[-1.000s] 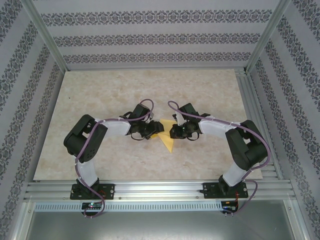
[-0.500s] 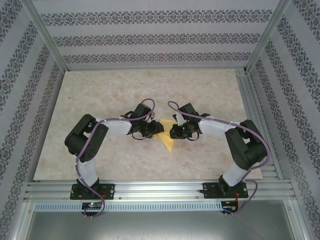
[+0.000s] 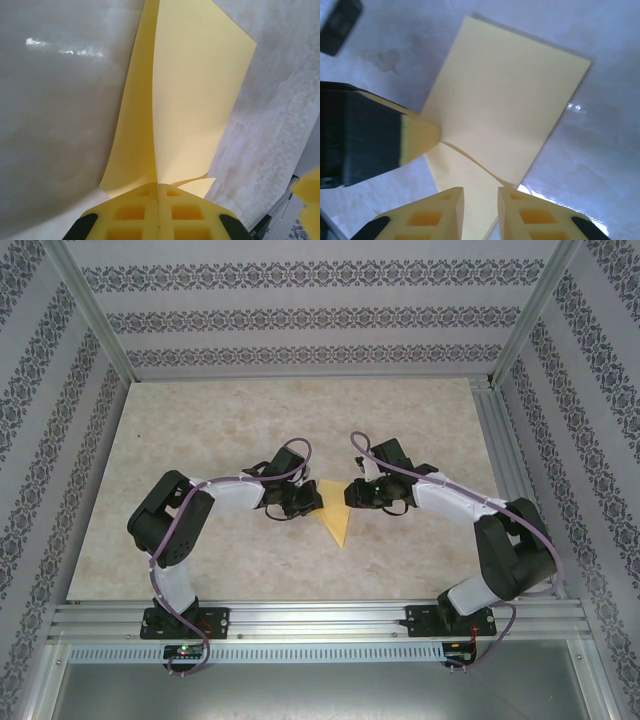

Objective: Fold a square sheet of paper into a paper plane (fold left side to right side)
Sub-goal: Fourth fold the wing at the center of the table.

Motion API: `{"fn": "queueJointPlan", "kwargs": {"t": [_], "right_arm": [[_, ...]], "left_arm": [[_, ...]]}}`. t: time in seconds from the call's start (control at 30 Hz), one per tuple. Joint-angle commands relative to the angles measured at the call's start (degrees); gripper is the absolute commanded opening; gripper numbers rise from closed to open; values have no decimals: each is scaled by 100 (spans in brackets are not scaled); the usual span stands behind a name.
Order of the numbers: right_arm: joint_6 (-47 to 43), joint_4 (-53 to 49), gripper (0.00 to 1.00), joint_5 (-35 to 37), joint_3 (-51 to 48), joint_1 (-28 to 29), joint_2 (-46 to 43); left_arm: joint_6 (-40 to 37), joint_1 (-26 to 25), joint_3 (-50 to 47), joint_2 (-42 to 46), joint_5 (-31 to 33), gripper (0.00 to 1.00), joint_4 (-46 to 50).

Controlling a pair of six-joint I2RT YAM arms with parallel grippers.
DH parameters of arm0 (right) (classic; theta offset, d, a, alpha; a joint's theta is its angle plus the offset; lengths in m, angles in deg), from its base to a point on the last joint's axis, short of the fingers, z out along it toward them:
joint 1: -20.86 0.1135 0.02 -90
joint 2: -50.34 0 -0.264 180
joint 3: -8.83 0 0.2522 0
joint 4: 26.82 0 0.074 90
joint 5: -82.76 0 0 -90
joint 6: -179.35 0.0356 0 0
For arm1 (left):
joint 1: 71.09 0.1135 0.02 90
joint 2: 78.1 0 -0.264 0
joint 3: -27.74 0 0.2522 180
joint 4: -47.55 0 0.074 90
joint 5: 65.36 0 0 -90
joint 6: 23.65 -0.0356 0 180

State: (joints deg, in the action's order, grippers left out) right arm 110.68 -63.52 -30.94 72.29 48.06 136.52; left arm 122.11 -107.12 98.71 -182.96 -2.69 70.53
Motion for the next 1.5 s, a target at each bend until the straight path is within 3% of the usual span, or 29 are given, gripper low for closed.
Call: {"fn": "queueJointPlan", "kwargs": {"t": [0.0,0.17,0.53,0.93,1.13,1.27,1.47], "right_arm": [[143,-1,25,-129,-180,270,-289],[351,213,27,829,-409,1219,-300],[423,11,30,2755,-292,2454,235],[466,-144,30,3566,-149,2720,509],[442,-165,21,3539,-159,2720,580],[446,-140,14,3499,-252,2716,519],[569,93,10,3316,-574,2638,360]], "left_arm": [[-55,-133,100,267,258,4,344],[50,-191,191,249,258,4,327],[312,-229,399,106,161,3,371],[365,-229,466,71,140,3,484],[339,-229,493,71,149,4,526],[279,-229,556,85,172,11,615],[14,-171,733,306,257,36,834]]}}
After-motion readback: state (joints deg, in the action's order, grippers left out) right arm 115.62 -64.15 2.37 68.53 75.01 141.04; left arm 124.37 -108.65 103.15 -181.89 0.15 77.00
